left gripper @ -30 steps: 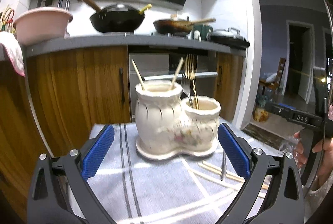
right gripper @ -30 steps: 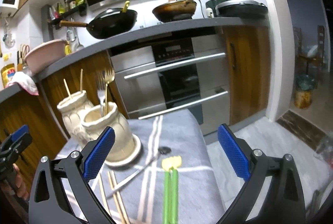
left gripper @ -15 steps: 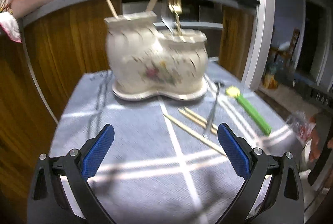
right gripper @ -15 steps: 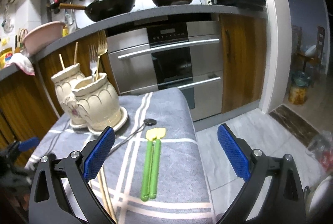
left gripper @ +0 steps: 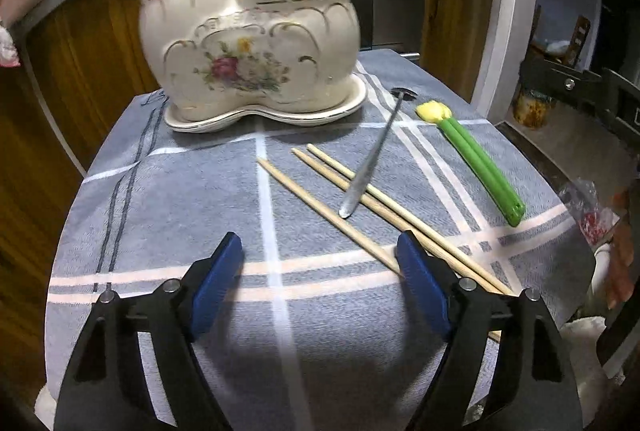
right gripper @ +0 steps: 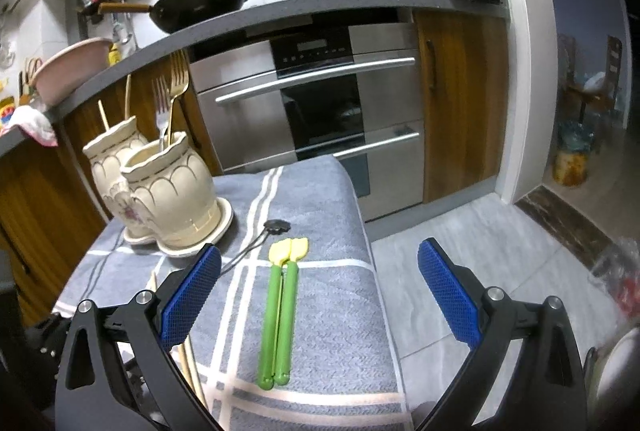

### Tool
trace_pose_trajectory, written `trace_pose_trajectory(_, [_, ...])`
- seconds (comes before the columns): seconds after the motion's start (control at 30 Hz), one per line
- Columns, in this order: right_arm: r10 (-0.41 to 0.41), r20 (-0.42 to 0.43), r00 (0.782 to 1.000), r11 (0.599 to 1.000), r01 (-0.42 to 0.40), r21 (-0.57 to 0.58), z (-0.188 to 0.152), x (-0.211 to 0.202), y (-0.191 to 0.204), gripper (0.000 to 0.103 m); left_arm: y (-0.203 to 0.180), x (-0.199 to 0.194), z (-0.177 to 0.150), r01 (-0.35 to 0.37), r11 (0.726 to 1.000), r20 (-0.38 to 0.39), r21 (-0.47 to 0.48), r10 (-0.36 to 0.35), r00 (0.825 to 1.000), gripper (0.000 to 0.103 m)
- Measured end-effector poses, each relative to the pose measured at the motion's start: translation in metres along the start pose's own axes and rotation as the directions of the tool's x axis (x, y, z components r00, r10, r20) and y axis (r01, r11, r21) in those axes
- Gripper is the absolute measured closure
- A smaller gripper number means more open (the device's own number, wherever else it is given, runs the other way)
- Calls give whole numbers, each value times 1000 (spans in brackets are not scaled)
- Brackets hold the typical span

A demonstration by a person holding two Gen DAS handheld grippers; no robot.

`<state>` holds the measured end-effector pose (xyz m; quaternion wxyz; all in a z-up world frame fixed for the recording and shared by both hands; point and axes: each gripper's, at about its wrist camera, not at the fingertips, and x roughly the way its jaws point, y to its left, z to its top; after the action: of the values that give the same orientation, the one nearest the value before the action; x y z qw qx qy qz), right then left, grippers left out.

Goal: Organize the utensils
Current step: 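Close the right tool on a green tulip-topped spoon while the left tool approaches a chopstick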

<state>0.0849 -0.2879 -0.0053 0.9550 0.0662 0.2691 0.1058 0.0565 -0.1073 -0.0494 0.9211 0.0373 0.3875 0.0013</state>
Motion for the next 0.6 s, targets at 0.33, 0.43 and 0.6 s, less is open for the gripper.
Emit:
trace_pose_trajectory(0.33, [68, -173, 983, 993, -83, -80, -14, 32, 29, 63, 0, -1, 1, 41, 998, 2, 38, -41, 999, 57])
trace_pose_trajectory(0.43, [92, -215, 972, 991, -111, -80, -17, 41, 35, 76, 4, -3, 2, 74, 996, -11, 48, -74, 997, 76])
trace_pose_trajectory(0.6, [88, -248, 965, 989, -113, -91, -18, 50, 40, 80, 19, -5, 0, 129, 990, -41, 52, -127, 991, 87])
